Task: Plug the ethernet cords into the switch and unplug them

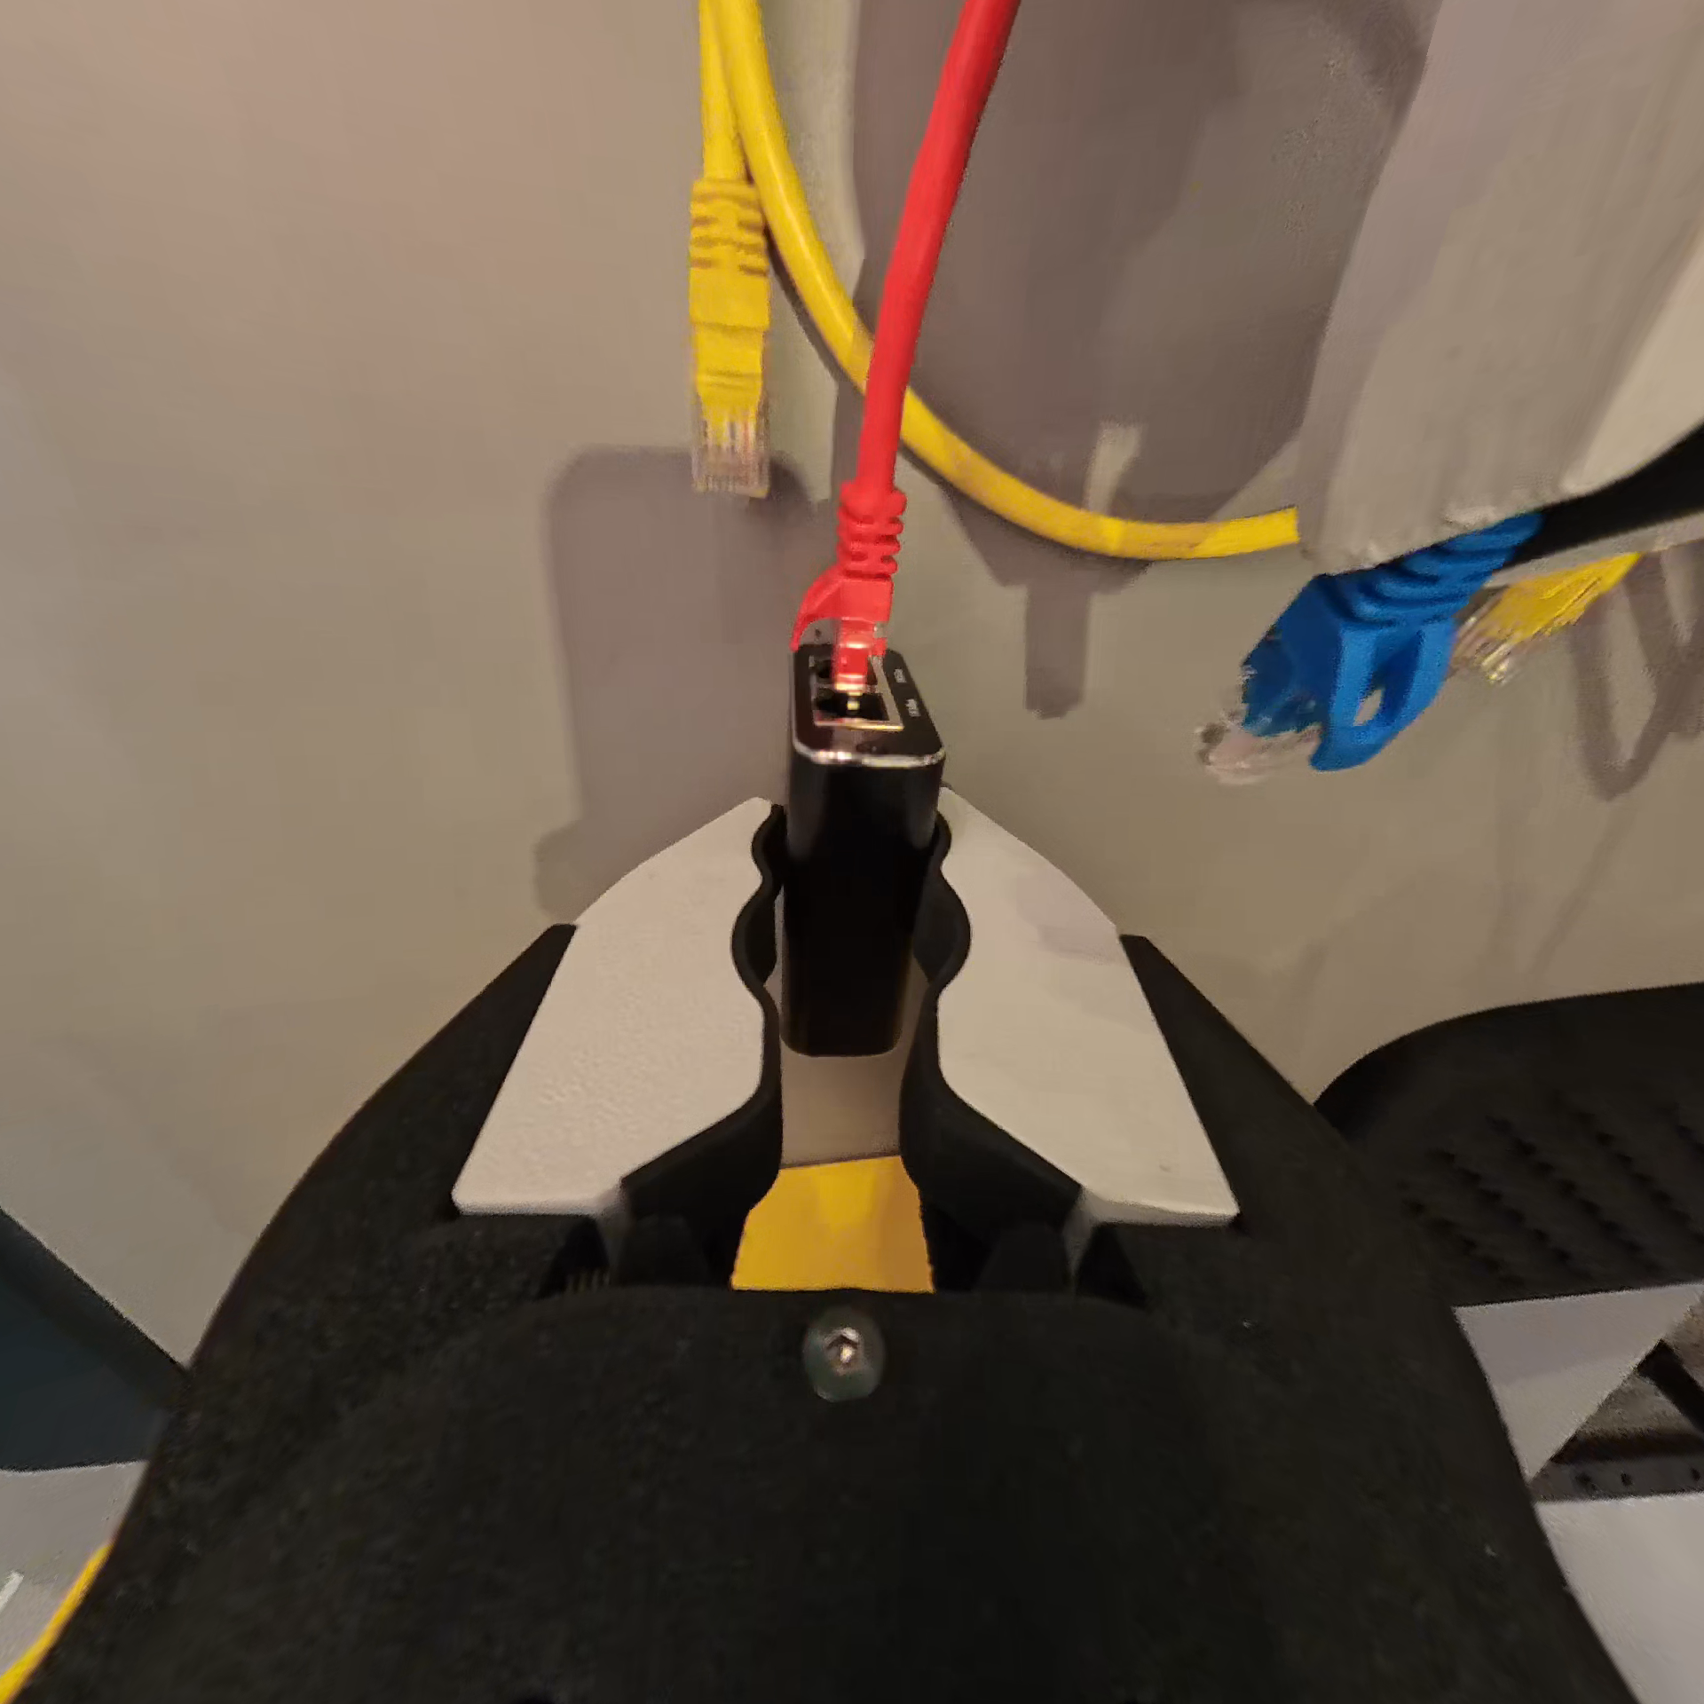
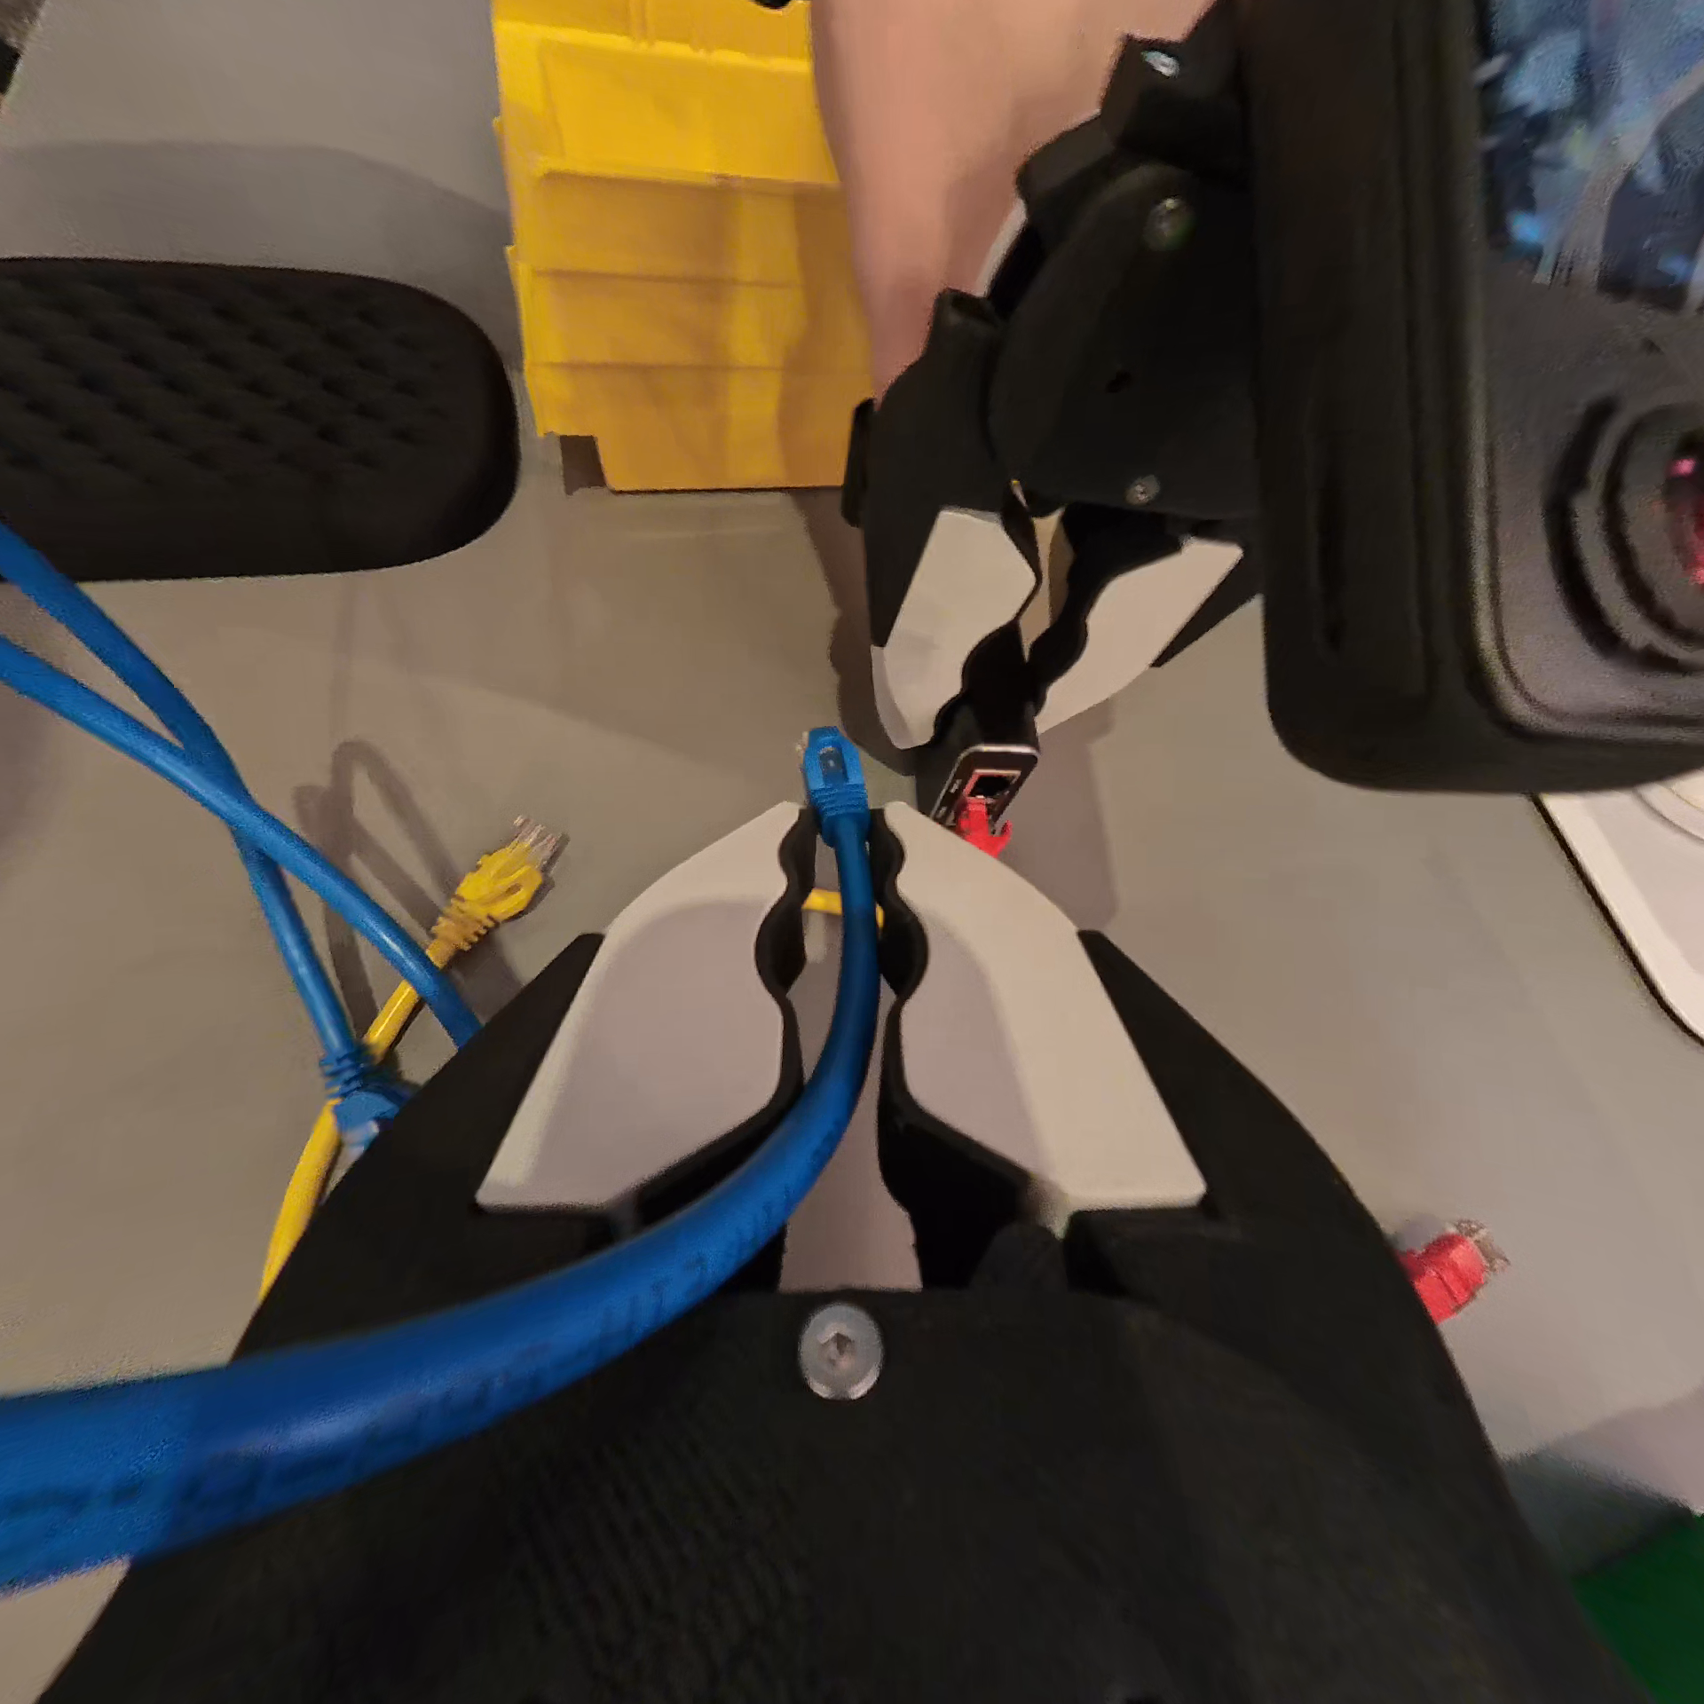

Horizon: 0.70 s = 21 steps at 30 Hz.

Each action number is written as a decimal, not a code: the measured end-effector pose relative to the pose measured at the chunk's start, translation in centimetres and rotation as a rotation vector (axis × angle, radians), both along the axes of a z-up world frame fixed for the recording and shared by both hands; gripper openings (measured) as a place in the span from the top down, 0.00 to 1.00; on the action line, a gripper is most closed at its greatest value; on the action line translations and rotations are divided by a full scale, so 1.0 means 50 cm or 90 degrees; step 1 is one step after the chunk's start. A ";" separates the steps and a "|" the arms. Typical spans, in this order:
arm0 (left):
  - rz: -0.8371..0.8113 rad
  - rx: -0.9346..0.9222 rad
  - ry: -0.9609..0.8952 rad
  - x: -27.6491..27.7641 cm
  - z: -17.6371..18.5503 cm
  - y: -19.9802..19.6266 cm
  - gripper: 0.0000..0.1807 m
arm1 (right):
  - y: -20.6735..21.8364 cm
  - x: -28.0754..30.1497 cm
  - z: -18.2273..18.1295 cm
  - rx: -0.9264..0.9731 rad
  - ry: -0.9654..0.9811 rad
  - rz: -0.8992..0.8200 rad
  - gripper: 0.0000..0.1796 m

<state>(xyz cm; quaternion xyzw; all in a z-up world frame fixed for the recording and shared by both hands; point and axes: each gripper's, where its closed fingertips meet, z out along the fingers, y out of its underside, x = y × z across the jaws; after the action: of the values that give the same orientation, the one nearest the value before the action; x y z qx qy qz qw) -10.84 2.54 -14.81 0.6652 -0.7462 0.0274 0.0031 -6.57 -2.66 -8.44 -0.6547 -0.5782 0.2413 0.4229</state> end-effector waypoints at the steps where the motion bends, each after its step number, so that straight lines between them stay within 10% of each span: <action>1: -0.007 -0.001 0.007 0.000 -0.002 -0.001 0.86 | -0.005 0.000 0.001 0.004 -0.001 0.006 0.93; 21: -0.012 0.164 -0.065 0.006 0.033 0.039 0.86 | -0.043 -0.010 0.054 0.047 0.050 0.060 0.93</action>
<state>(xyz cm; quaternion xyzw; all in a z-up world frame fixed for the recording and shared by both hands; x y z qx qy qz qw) -10.53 4.52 -13.16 0.6506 -0.7490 -0.0350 -0.1201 -7.08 -4.81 -5.72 -0.6009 -0.5998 0.2649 0.4572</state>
